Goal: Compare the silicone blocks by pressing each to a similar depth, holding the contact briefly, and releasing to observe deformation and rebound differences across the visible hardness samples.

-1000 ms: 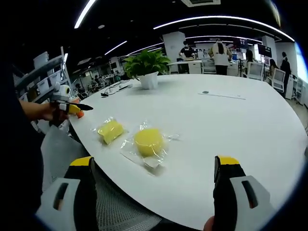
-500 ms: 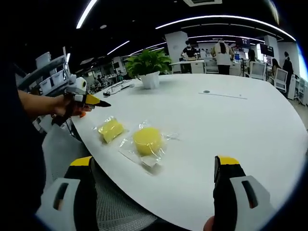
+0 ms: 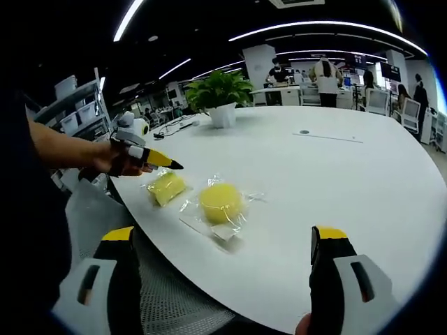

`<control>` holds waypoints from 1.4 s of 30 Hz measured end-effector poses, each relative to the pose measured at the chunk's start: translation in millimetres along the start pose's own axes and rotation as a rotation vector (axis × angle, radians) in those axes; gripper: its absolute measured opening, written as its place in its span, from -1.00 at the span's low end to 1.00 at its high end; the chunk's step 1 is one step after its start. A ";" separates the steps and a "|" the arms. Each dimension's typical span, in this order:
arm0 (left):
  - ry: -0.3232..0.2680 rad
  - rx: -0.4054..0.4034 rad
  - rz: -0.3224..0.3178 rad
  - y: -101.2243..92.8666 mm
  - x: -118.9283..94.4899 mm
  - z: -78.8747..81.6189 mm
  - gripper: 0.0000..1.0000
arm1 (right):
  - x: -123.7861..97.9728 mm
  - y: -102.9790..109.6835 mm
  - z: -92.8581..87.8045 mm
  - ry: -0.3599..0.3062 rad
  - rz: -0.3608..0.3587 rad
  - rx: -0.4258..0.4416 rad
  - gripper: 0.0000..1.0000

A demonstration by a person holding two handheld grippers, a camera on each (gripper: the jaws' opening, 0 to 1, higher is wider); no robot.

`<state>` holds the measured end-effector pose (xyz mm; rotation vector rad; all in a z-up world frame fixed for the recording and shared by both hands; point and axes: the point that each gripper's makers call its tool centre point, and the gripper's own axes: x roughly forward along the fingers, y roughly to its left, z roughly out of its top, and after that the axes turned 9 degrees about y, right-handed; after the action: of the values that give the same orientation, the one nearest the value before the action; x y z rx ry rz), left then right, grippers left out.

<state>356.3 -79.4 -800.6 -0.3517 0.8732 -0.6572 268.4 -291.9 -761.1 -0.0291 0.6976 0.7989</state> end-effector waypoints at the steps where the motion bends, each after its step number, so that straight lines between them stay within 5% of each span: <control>1: 0.003 -0.010 -0.006 0.3 3.9 0.9 0.95 | -0.6 -0.3 0.5 -0.002 0.000 0.003 0.93; 16: 0.024 -0.305 -0.109 1.1 53.3 11.1 0.50 | -6.3 -3.5 -3.8 0.004 -0.011 0.023 0.93; 19: 0.056 -0.379 -0.134 -4.2 61.1 7.9 0.31 | -6.7 -3.9 -4.8 0.007 -0.011 0.028 0.93; 27: 0.107 -0.426 -0.093 0.7 76.7 -0.4 -0.13 | -9.7 -7.1 -5.7 0.003 -0.025 0.043 0.93; 30: 0.133 -0.516 -0.072 7.6 82.0 -6.2 -0.50 | -10.6 -7.0 -6.9 0.004 -0.029 0.051 0.93; 33: 0.163 -0.513 -0.086 4.8 90.5 -14.2 -0.58 | -10.7 -6.7 -8.6 0.009 -0.032 0.054 0.93; 42: 0.125 -0.447 -0.093 5.0 94.7 -5.7 -0.83 | -8.5 -5.9 -10.9 0.025 -0.028 0.058 0.93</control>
<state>397.7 -138.2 -862.6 -0.7625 1.1288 -0.5702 262.1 -304.6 -766.0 0.0038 0.7420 0.7525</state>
